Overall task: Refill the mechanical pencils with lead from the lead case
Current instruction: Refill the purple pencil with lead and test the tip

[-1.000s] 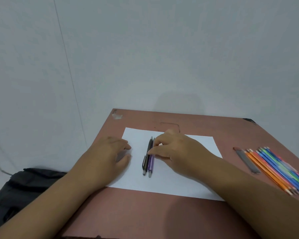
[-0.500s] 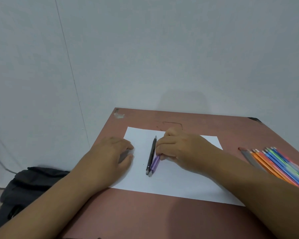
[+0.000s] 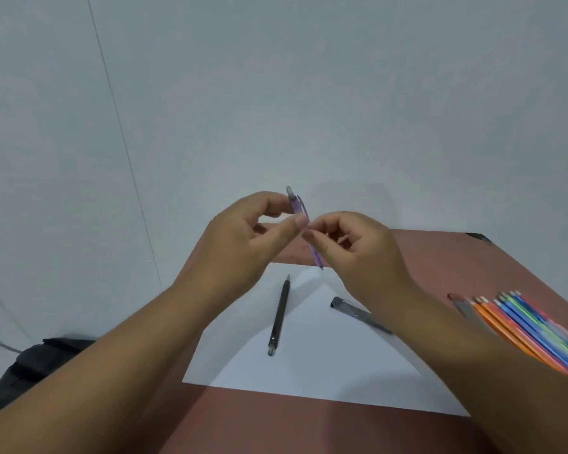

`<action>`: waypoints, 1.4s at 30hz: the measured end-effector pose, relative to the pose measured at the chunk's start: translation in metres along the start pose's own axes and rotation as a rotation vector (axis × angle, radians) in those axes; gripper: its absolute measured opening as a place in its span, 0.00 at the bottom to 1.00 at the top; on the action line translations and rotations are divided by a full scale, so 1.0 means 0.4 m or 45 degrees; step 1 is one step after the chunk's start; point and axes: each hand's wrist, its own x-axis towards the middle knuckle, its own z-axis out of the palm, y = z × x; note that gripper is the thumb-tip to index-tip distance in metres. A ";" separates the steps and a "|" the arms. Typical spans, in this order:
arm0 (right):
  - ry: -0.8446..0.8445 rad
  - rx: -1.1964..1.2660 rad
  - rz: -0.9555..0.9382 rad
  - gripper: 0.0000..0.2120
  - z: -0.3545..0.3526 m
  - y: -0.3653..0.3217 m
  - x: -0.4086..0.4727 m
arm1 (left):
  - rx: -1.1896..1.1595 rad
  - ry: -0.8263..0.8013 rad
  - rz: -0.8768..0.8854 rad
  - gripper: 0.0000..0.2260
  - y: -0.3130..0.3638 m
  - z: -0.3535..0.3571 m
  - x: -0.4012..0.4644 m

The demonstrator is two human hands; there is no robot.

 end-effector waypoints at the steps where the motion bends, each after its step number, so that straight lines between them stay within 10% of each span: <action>1: 0.030 0.068 0.050 0.03 0.002 -0.009 0.004 | -0.070 0.038 -0.027 0.06 0.005 0.017 0.018; 8: 0.177 0.167 0.256 0.03 -0.011 0.000 0.008 | -0.160 0.124 -0.098 0.03 -0.016 0.074 0.069; 15: 0.135 0.387 0.229 0.14 -0.028 0.019 -0.008 | 0.531 0.016 0.432 0.10 -0.086 0.089 0.047; 23: 0.234 0.335 0.291 0.07 -0.028 0.037 -0.002 | 0.441 -0.143 0.335 0.12 -0.125 0.099 0.033; 33: -0.242 -0.562 0.550 0.08 -0.091 0.158 0.019 | 0.438 -0.248 0.096 0.08 -0.205 0.079 0.050; 42: -0.394 -0.729 0.476 0.12 -0.104 0.158 0.023 | 0.411 -0.270 0.066 0.08 -0.218 0.074 0.057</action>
